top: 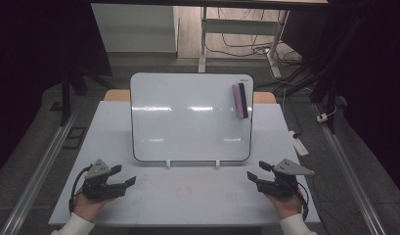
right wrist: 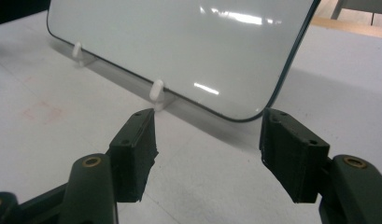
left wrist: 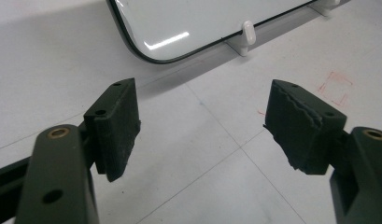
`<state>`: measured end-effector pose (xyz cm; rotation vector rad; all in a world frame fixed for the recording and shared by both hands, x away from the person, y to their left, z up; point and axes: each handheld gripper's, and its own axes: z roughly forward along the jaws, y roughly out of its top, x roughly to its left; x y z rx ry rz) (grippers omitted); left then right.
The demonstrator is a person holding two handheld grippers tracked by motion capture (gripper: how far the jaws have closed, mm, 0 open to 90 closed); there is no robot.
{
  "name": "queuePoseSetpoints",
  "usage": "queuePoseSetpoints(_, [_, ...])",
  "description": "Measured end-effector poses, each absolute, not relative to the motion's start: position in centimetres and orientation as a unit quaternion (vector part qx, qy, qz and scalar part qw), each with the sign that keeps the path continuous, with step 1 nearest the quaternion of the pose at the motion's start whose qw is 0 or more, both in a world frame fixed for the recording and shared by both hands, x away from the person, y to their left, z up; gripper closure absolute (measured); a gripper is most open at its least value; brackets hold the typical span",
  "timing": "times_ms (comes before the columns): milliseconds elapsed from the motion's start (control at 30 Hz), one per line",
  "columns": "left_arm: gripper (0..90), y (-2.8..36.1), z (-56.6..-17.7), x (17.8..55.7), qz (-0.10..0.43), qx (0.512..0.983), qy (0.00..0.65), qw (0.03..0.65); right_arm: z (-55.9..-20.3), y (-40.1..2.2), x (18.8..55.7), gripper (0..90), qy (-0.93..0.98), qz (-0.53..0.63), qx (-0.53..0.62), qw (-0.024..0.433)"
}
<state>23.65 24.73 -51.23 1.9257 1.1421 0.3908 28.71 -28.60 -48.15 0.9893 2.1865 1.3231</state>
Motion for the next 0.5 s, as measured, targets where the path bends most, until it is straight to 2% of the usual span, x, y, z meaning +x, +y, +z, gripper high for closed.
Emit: queuePoseSetpoints(500, [26.8, 24.83, -51.18, 23.61, 0.157, 0.769, 0.453, 0.423, -48.42, -28.71, 28.5, 35.3, 0.786, 0.48, 0.335, 0.199])
